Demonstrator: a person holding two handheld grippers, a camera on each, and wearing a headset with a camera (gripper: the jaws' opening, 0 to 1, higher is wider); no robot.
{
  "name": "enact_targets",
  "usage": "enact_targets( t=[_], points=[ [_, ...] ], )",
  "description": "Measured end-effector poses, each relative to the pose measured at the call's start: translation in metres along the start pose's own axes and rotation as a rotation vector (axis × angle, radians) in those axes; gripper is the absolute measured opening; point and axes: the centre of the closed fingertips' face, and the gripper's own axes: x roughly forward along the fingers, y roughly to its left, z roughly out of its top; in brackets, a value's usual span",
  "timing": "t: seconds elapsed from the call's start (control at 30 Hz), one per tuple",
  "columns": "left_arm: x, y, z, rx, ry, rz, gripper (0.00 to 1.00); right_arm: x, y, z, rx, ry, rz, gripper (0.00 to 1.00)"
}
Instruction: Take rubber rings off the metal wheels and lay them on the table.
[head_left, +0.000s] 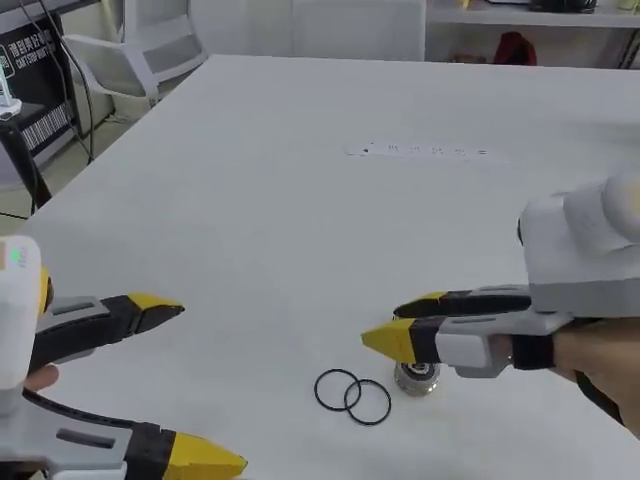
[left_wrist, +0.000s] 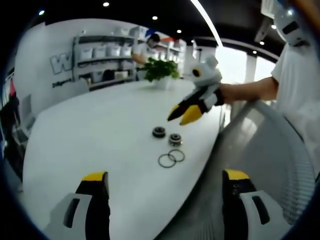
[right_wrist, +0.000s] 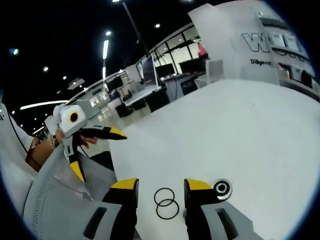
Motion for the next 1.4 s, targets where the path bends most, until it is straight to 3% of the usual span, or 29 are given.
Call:
enact_targets(
  t=[0.1, 0.23, 0.4, 0.67, 0.77, 0.87, 1.03, 1.27, 1.4],
  points=[
    [0.000, 0.000, 0.000, 0.012, 0.008, -0.007, 0.96, -0.003, 0.004, 0.009, -0.020, -0.028, 0.003, 0.35],
    [-0.002, 0.000, 0.005, 0.043, 0.015, -0.017, 0.96, -0.006, 0.007, 0.021, -0.122, -0.020, -0.012, 0.40],
    [-0.004, 0.004, 0.026, 0.048, -0.037, -0.024, 0.96, -0.010, 0.011, 0.049, -0.130, -0.075, 0.010, 0.41],
    [-0.009, 0.013, 0.060, 0.114, -0.085, -0.024, 0.95, -0.012, -0.008, 0.079, -0.205, -0.104, -0.031, 0.43],
    [-0.010, 0.020, 0.072, 0.137, -0.101, -0.022, 0.95, -0.018, -0.014, 0.090, -0.212, -0.159, -0.023, 0.42],
    [-0.011, 0.027, 0.083, 0.160, -0.112, -0.018, 0.94, -0.027, -0.032, 0.098, -0.198, -0.207, -0.029, 0.42],
    [-0.007, 0.035, 0.102, 0.194, -0.138, -0.021, 0.92, -0.040, -0.056, 0.089, -0.183, -0.221, -0.064, 0.40],
    [0.020, 0.035, 0.127, 0.268, -0.145, -0.077, 0.87, -0.048, -0.085, 0.069, -0.105, -0.277, -0.094, 0.39],
    [0.040, 0.034, 0.138, 0.294, -0.152, -0.105, 0.83, -0.040, -0.097, 0.048, -0.103, -0.223, -0.107, 0.38]
  ],
)
